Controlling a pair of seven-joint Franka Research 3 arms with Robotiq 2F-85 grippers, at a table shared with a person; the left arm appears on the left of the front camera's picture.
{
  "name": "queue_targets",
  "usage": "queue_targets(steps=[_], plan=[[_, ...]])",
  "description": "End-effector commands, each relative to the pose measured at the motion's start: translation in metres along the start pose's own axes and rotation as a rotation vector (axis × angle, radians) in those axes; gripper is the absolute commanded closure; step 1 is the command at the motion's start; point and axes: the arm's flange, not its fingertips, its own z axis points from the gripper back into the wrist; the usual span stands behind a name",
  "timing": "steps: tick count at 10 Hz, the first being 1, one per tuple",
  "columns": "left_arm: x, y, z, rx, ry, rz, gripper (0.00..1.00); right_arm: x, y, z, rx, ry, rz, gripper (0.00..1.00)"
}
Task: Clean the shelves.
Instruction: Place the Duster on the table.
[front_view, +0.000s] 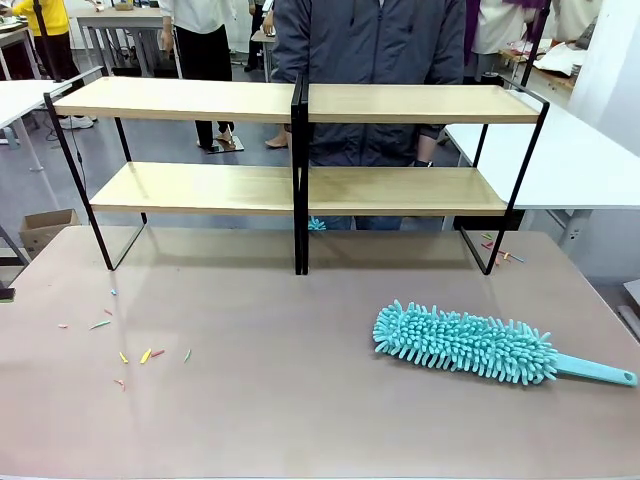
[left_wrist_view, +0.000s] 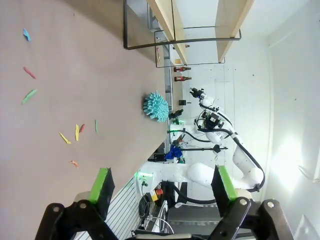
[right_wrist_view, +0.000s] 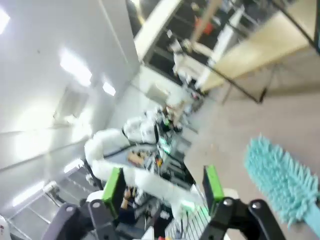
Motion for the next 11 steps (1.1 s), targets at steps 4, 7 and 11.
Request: queue_targets(steps=[4, 7, 11], plan=[[-0.002, 0.0, 0.0, -0.023, -0.005, -0.023, 0.0, -0.091, -0.018, -0.122, -0.169, 0.207, -0.093, 0.0], [-0.002, 0.0, 0.0, -0.023, -0.005, -0.023, 0.0, 0.007, -0.045, -0.066, -0.148, 0.185, -0.058, 0.0], [-0.002, 0.0, 0.0, -0.023, -0.005, -0.023, 0.0, 0.007, -0.045, -0.066, -0.148, 0.185, -0.058, 0.0]])
